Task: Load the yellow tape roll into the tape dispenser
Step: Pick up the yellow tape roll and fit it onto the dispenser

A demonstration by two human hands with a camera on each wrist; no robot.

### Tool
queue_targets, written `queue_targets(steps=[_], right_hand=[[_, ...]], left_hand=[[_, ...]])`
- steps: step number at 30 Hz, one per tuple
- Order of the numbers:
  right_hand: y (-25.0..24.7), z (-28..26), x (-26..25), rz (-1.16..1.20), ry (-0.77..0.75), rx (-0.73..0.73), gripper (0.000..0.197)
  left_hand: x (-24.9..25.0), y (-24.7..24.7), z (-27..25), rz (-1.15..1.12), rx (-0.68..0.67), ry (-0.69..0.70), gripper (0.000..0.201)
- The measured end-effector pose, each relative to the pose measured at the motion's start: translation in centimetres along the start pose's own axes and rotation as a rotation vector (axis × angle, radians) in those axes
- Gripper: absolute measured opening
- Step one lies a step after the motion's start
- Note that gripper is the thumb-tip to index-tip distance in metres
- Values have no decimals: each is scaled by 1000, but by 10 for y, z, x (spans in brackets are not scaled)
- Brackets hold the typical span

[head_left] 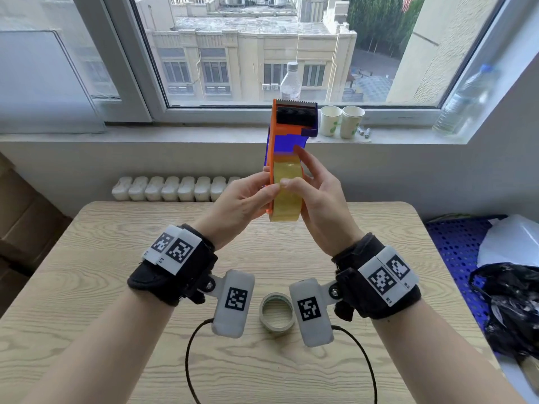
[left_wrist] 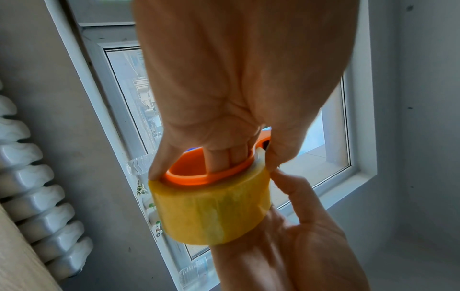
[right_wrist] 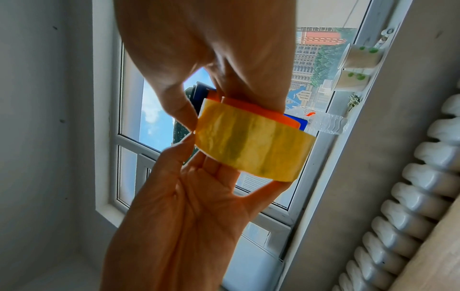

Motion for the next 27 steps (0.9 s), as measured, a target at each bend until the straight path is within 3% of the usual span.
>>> queue_targets(steps=[5,12,17,20,27], right_hand=[[0,3,4,10,-17,55,63],[-3,5,6,18,-27,85,50],[-5,3,3,10,-16,-2,64],[-5,4,4,15,-28,18,67],[-6,3,7,-17,-30,72,53]], left_hand=[[0,2,1,67,-64,40,38],[-3,7,3,141,-7,84,35],[-1,7,5,158,-15,96,37],[-3,8,6,149,-1,104,37],[-8,11,4,175,27,96,36]])
Point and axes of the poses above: each hand's wrist, its own z-axis towards the middle knuckle, its own y-axis out of the palm, x = y × z, the point moved 4 cm from there along z, towards the middle knuckle, and after that the axes turned 3 degrees about y, right-handed, at the moved point
